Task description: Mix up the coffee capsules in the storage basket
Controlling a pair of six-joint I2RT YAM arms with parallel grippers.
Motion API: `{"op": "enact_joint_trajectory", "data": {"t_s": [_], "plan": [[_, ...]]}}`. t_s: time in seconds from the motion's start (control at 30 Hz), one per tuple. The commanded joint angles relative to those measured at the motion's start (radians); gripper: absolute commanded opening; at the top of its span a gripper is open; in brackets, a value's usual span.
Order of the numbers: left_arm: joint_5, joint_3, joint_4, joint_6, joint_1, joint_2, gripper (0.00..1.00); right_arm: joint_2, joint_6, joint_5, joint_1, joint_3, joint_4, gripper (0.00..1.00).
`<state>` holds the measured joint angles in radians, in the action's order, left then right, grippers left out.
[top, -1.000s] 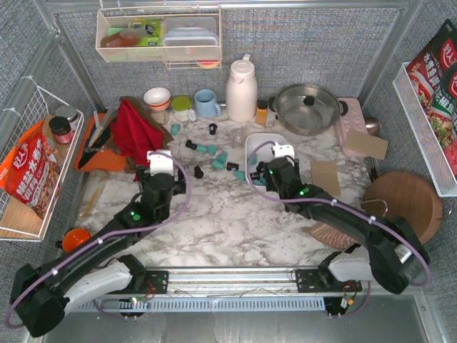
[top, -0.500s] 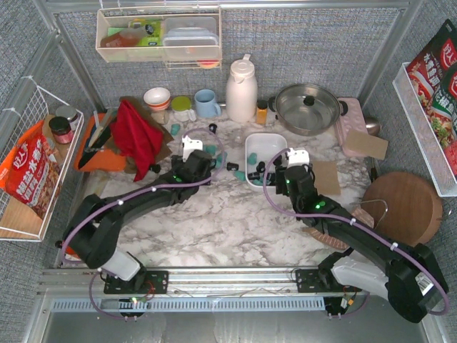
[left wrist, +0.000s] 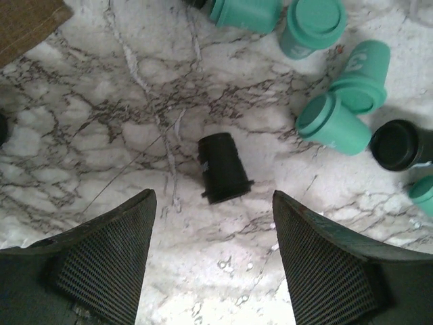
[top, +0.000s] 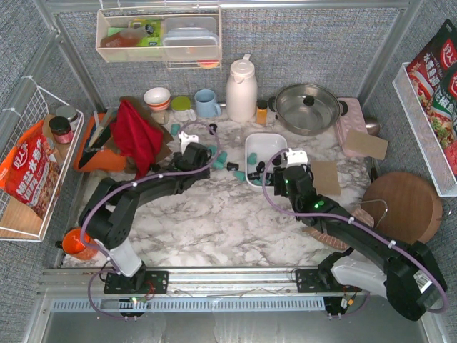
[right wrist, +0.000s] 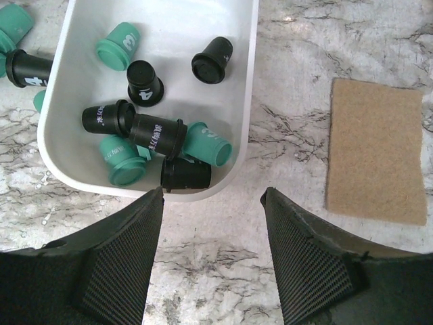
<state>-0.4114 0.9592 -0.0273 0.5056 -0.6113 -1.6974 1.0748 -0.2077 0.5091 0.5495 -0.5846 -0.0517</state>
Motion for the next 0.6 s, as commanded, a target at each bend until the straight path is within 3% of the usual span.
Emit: {"op": "enact_joint_trajectory", "data": {"t_s": [0.0, 0.33, 0.57], "plan": [[0.028, 0.037, -0.060, 0.022, 0.004, -0.040, 0.77, 0.010, -0.006, -0.006, -0.001, -0.012, -0.020, 0.66], [-0.015, 0.055, -0.037, 0.063, 0.007, -0.128, 0.66, 0.017, -0.007, -0.009, -0.002, -0.012, -0.022, 0.66], [-0.036, 0.056, -0.063, 0.071, 0.007, -0.162, 0.51, 0.017, -0.007, -0.012, -0.003, -0.014, -0.018, 0.66]]}}
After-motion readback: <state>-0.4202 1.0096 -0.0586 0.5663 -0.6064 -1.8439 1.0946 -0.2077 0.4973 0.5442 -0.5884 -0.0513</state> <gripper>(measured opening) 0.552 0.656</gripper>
